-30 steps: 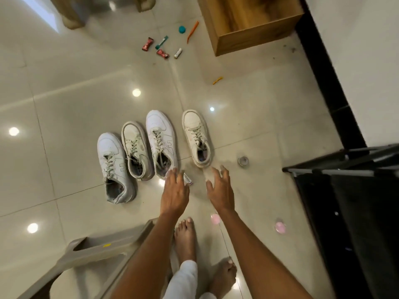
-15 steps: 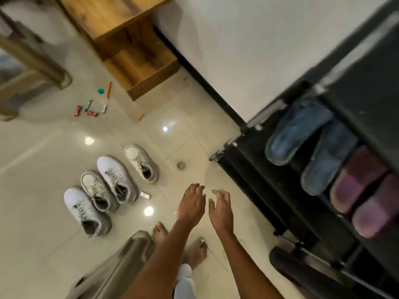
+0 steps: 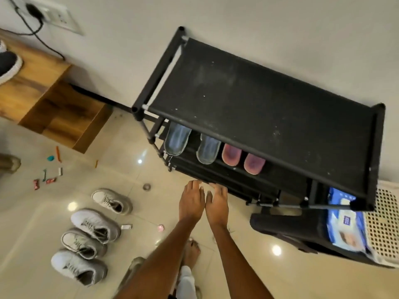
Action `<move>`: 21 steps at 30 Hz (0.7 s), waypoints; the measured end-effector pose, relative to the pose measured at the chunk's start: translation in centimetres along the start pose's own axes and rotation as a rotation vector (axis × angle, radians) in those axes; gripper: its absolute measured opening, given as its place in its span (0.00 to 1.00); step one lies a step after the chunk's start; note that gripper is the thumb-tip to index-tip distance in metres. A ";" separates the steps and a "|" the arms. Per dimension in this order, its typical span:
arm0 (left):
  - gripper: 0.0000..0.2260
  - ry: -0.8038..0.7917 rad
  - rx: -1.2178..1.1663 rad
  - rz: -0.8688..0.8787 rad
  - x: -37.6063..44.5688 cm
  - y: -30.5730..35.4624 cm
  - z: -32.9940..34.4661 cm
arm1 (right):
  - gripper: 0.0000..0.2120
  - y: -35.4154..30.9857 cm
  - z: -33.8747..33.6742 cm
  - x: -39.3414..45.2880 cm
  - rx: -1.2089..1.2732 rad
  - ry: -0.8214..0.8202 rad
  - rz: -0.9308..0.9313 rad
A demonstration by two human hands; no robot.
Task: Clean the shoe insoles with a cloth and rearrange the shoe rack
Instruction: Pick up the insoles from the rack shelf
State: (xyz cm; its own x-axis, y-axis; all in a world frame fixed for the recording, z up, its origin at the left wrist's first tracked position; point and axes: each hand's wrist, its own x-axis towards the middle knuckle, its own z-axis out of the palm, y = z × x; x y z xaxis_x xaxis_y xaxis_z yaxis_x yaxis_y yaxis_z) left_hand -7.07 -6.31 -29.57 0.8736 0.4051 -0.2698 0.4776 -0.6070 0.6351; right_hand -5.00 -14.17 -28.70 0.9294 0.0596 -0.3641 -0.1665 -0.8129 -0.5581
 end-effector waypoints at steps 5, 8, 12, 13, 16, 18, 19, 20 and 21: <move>0.11 0.009 0.091 0.118 2.5 -1.5 4.3 | 0.18 3.3 2.0 2.6 0.105 0.061 0.090; 0.11 0.016 0.106 0.174 4.5 -4.2 9.4 | 0.18 7.2 5.9 5.3 0.138 0.081 0.078; 0.12 0.011 0.141 0.271 6.5 -7.8 15.1 | 0.15 11.1 10.0 8.4 0.182 0.142 0.055; 0.13 0.020 0.141 0.283 6.8 -8.5 16.1 | 0.14 11.8 10.8 8.8 0.201 0.162 0.053; 0.14 0.013 0.144 0.346 7.5 -10.0 17.8 | 0.14 12.5 12.4 9.6 0.200 0.222 0.035; 0.14 0.003 0.146 0.416 7.9 -10.7 18.2 | 0.15 12.4 12.7 9.9 0.215 0.251 0.018; 0.14 0.012 0.148 0.440 8.2 -10.8 18.3 | 0.15 12.4 12.6 9.8 0.226 0.254 0.010; 0.13 0.028 0.144 0.441 8.4 -10.8 18.3 | 0.15 12.4 12.5 9.8 0.237 0.256 0.003; 0.12 0.040 0.132 0.430 8.3 -10.7 17.9 | 0.15 12.4 12.3 9.3 0.232 0.259 -0.004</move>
State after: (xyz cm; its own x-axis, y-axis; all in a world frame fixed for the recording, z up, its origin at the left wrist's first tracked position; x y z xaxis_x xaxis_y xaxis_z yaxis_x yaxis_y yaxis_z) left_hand -3.30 -8.72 -51.60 0.9922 0.1216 0.0279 0.0824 -0.8068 0.5850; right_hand -2.45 -16.56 -48.20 0.9779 -0.1106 -0.1774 -0.2059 -0.6574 -0.7248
